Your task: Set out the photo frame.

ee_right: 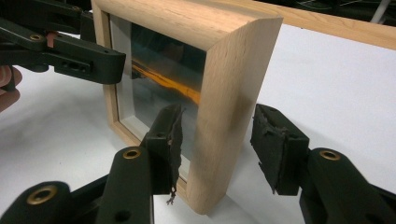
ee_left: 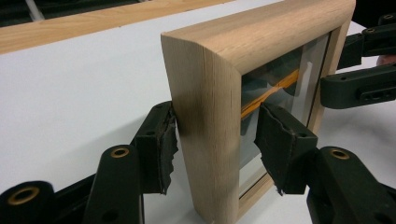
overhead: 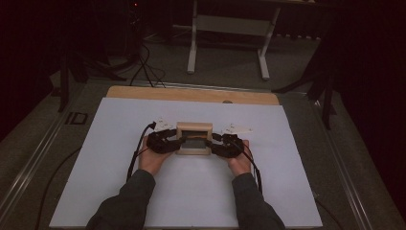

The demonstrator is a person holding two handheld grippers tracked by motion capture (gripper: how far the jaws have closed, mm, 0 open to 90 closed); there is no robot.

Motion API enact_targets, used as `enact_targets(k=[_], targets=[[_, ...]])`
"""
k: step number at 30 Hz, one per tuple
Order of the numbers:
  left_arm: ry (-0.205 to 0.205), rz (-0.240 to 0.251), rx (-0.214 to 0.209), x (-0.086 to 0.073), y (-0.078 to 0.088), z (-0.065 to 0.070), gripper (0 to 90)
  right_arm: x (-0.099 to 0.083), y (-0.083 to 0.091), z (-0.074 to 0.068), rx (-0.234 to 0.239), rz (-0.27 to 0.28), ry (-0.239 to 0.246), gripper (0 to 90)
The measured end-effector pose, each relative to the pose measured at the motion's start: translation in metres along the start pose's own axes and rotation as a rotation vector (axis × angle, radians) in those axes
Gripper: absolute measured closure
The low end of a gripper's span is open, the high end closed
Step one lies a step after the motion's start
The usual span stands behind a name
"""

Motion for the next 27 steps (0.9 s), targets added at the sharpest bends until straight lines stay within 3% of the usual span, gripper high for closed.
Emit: enact_targets(k=[12,19,27], targets=[[0.03,-0.007,0.01,-0.004,0.003,-0.005,42.8,-0.001,0.003,0.0,-0.006,-0.012,0.009,47.6],[0.045,0.005,0.018,-0.003,0.014,-0.008,42.7,-0.001,0.01,-0.001,-0.002,-0.023,0.009,45.5],[0.03,0.006,0.031,-0.004,0.03,-0.011,42.7,-0.001,0.022,0.001,0.0,-0.033,0.007,43.8]])
Point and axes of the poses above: each handheld gripper's, and its own axes: y roughly backward along the jaws, x roughly out of its top, z roughly to its right, the point moved 7 cm from there along -y, roughly forward along the jaws, and after that the axes turned 8 degrees about -y, right-handed, at the moved point
